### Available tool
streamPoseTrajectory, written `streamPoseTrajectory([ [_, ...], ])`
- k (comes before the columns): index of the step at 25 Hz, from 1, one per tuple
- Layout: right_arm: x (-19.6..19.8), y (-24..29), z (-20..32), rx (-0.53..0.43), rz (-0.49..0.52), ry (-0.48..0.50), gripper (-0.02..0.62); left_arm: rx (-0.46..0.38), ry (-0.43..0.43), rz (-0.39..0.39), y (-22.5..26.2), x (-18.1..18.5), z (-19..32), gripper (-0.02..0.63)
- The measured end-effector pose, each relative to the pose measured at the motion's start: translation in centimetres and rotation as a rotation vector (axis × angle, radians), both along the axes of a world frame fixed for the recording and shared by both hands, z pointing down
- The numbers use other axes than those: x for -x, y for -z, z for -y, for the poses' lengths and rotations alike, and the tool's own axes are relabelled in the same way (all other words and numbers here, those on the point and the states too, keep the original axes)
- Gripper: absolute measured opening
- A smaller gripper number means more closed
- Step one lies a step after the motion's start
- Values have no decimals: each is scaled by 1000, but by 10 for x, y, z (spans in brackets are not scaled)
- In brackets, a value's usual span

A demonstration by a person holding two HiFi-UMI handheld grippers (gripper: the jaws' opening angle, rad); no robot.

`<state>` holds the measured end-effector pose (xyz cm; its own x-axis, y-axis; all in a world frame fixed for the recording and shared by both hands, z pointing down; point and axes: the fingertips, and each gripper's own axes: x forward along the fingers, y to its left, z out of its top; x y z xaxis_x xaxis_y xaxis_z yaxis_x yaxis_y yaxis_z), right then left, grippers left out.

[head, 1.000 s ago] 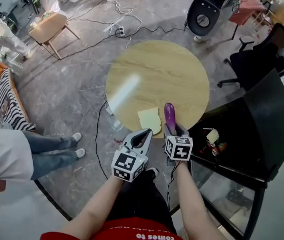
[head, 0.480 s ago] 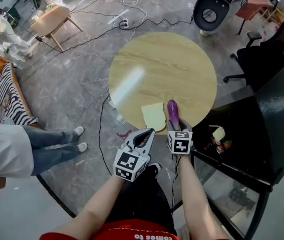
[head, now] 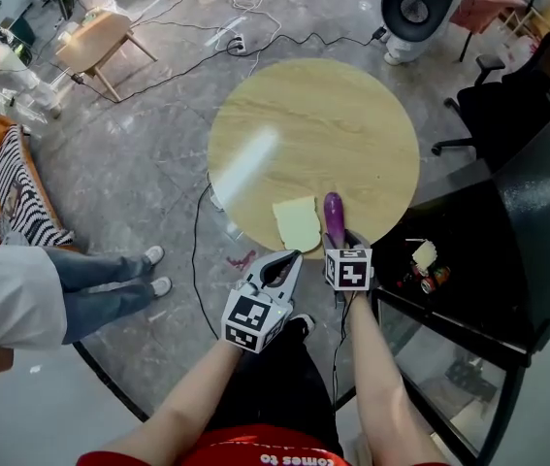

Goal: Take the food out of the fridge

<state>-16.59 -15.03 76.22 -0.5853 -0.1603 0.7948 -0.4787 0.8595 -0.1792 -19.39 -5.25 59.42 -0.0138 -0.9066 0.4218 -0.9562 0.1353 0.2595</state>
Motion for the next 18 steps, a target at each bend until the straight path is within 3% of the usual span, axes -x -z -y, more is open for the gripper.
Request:
streamPoseTrajectory([
  [18, -13, 69, -32, 7, 45, -1, 213, -2, -6, 28, 32, 0, -1, 6],
])
